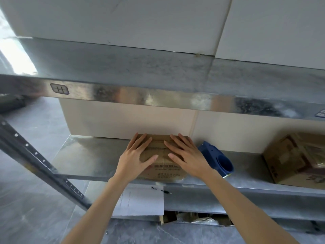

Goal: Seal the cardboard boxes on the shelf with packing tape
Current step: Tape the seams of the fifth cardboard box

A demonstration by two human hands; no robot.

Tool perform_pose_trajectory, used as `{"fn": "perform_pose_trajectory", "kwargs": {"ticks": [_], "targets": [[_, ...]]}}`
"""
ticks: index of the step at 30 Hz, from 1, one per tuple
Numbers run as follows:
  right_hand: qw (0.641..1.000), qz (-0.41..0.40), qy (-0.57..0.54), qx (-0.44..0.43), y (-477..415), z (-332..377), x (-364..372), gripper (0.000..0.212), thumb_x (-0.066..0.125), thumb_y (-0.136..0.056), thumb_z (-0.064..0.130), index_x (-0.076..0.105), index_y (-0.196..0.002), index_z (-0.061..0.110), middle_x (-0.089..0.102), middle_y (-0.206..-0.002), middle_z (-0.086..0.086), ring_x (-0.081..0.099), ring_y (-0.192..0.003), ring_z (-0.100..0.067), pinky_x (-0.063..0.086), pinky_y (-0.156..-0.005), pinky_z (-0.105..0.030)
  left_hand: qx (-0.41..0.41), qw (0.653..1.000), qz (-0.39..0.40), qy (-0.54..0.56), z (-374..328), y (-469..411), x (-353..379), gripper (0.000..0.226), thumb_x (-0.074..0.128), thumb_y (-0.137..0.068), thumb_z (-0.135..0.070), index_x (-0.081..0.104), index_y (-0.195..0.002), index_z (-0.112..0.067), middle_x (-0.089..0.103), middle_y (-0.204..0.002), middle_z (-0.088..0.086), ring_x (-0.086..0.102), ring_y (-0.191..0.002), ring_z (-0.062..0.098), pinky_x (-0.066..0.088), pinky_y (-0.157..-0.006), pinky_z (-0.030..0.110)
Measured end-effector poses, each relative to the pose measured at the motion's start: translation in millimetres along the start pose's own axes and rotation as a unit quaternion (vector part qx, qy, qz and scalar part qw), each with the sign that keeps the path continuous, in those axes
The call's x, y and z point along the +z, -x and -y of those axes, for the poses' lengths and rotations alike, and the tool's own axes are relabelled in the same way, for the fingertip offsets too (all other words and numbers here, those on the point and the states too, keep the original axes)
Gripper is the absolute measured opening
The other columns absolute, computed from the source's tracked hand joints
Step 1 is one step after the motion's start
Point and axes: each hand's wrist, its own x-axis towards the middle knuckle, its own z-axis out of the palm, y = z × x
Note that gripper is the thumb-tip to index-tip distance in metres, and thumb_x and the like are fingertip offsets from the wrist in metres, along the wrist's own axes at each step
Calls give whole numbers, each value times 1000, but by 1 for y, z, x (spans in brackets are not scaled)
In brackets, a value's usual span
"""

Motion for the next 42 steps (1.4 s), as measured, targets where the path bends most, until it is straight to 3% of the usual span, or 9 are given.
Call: {"fn": "perform_pose_trajectory", "kwargs": {"ticks": [5,11,15,19,25,30,34,40,42], "targets": [[998,-19,-54,4,-3,-3,6,58,13,-94,66,17,-149,49,4,-162,17,-9,-148,-6,-5,-122,-36,-4,999,-8,35,1,-1,3,81,44,-77,-81,46,-145,-37,28,-157,-24,4,-148,-5,44,-104,42],[966,-75,-233,86,-1,-7,5,56,48,-94,58,34,-147,46,20,-158,20,2,-148,-2,15,-117,-36,23,997,-4,79,7,-4,5,87,49,-73,-85,49,-143,-34,32,-155,-23,9,-148,-4,24,-113,30],[957,-72,-261,105,1,-16,6,41,48,-99,45,45,-140,46,34,-143,23,30,-136,-4,34,-114,-39,37,990,34,135,11,-10,-3,88,56,-68,-86,52,-140,-35,32,-153,-29,11,-147,-7,20,-119,33],[960,-68,-250,108,8,-19,4,38,48,-98,49,48,-137,48,43,-128,21,43,-121,-3,45,-101,-34,40,990,36,133,11,-17,-11,87,63,-67,-81,51,-140,-34,30,-155,-27,15,-146,-7,23,-117,33],[964,-103,-227,95,25,-26,-5,33,55,-97,39,58,-130,37,50,-118,15,49,-106,0,47,-88,-23,13,993,-75,95,9,-12,-6,70,59,-72,-75,59,-127,-32,49,-133,-24,45,-124,7,46,-97,38],[952,-123,-259,108,37,-33,-10,39,41,-97,52,60,-126,35,58,-117,20,55,-106,2,46,-91,-21,1,993,-99,58,5,-15,-1,63,55,-75,-73,69,-115,-26,59,-129,-14,48,-121,18,46,-97,45],[953,-153,-194,176,50,-51,-16,32,42,-103,36,59,-128,26,60,-115,11,56,-107,-8,41,-87,-21,-10,995,-100,-12,-2,-13,1,64,47,-79,-71,68,-120,-26,59,-133,-12,46,-125,22,40,-99,45],[965,-51,-12,259,58,-80,2,51,39,-102,44,31,-151,30,53,-122,-12,57,-104,-31,46,-72,-36,-64,993,-91,-45,-17,-5,3,75,42,-78,-76,59,-133,-28,51,-141,-6,45,-129,23,39,-101,45],[965,-13,1,263,59,-90,9,59,40,-101,49,17,-154,36,51,-128,-14,56,-108,-33,48,-77,-36,-84,991,-94,-53,-22,0,2,78,40,-78,-78,55,-137,-28,50,-144,-5,44,-131,24,39,-103,47]]}}
